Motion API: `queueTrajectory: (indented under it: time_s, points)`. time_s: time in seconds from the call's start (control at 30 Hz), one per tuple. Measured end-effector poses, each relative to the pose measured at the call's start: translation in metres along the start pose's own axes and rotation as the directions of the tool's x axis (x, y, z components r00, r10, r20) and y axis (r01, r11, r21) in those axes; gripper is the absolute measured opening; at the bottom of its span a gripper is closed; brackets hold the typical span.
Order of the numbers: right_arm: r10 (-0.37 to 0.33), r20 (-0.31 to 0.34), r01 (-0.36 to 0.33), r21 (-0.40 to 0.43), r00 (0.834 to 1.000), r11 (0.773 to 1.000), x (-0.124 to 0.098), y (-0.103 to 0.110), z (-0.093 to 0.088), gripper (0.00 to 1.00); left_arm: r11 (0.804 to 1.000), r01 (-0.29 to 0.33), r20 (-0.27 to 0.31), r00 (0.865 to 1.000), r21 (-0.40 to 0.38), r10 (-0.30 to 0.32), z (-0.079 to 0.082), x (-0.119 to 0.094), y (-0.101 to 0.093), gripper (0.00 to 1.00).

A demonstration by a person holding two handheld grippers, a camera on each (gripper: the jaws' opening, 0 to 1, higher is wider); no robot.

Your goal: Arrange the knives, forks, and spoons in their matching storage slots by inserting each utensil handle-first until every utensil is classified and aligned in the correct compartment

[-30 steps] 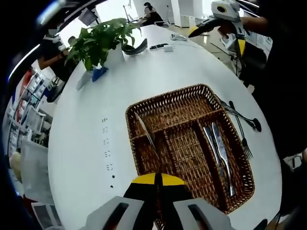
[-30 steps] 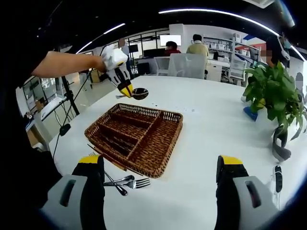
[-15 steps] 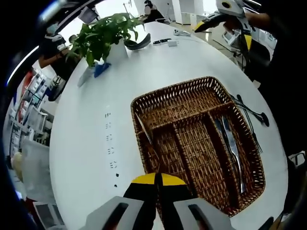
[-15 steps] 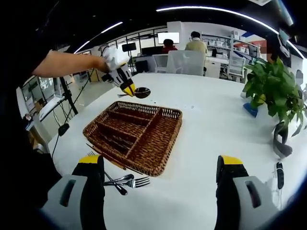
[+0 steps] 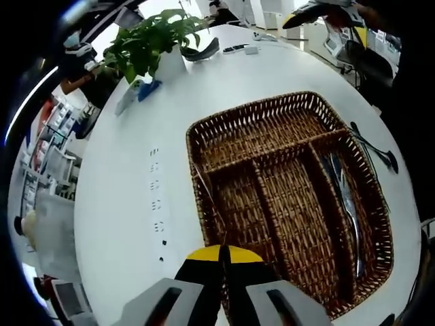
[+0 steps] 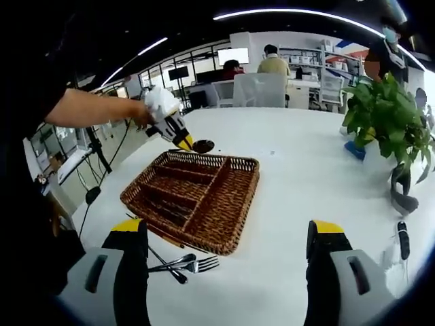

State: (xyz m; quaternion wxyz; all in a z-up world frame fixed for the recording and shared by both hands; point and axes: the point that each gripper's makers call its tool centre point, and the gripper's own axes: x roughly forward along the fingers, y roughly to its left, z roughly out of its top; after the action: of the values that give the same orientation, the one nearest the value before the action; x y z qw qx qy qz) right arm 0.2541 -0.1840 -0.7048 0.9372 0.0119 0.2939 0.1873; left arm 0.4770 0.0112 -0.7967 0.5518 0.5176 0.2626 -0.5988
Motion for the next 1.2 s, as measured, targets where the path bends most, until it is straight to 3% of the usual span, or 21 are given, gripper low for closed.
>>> queueTrajectory:
  time_s: [0.23, 0.53, 0.57, 0.63, 0.73, 0.87, 0.93, 0.97, 1.13, 1.2]
  points:
    - [-0.004, 0.005, 0.004, 0.000, 1.000, 1.000, -0.002, -0.001, 0.001, 0.99, 0.999, -0.040, -0.024, 0.999, 0.031, 0.041, 0.000, 0.013, -0.007, 0.00]
    - [-0.007, 0.018, 0.007, 0.003, 1.000, 1.000, -0.006, 0.001, 0.006, 0.99, 0.993, -0.120, -0.076, 0.990, 0.024, 0.121, -0.008, 0.024, 0.001, 0.00]
    - [-0.006, 0.019, 0.006, 0.003, 1.000, 1.000, -0.006, 0.001, 0.007, 0.99, 0.991, -0.131, -0.095, 0.987, 0.010, 0.132, -0.010, 0.027, 0.001, 0.00]
    - [-0.006, 0.023, 0.006, 0.008, 1.000, 1.000, -0.005, 0.002, 0.008, 0.99, 0.988, -0.144, -0.147, 0.977, 0.062, 0.152, -0.017, 0.029, 0.000, 0.00]
    - [-0.004, 0.028, 0.004, 0.011, 1.000, 1.000, -0.005, 0.002, 0.009, 0.99, 0.984, -0.154, -0.165, 0.972, 0.084, 0.166, -0.019, 0.038, -0.005, 0.00]
    - [-0.006, 0.029, 0.006, 0.009, 1.000, 1.000, -0.007, 0.001, 0.011, 0.99, 0.954, -0.261, -0.173, 0.943, 0.148, 0.285, -0.019, 0.037, 0.009, 0.00]
    - [-0.004, 0.024, 0.004, 0.007, 1.000, 1.000, -0.008, 0.001, 0.010, 0.99, 0.952, -0.251, -0.174, 0.944, 0.176, 0.281, -0.017, 0.043, 0.003, 0.00]
    - [-0.002, 0.025, 0.002, -0.001, 1.000, 1.000, -0.009, 0.002, 0.012, 0.99, 0.940, -0.266, -0.189, 0.933, 0.212, 0.306, -0.019, 0.044, 0.004, 0.00]
    - [-0.006, 0.061, 0.010, -0.067, 0.998, 0.998, -0.013, -0.002, 0.029, 0.99, 0.940, -0.271, -0.198, 0.930, 0.208, 0.311, -0.022, 0.052, 0.002, 0.00]
    - [-0.010, 0.071, 0.014, -0.064, 0.997, 0.998, -0.014, -0.006, 0.032, 0.99, 0.915, -0.308, -0.213, 0.906, 0.261, 0.365, -0.021, 0.050, 0.007, 0.00]
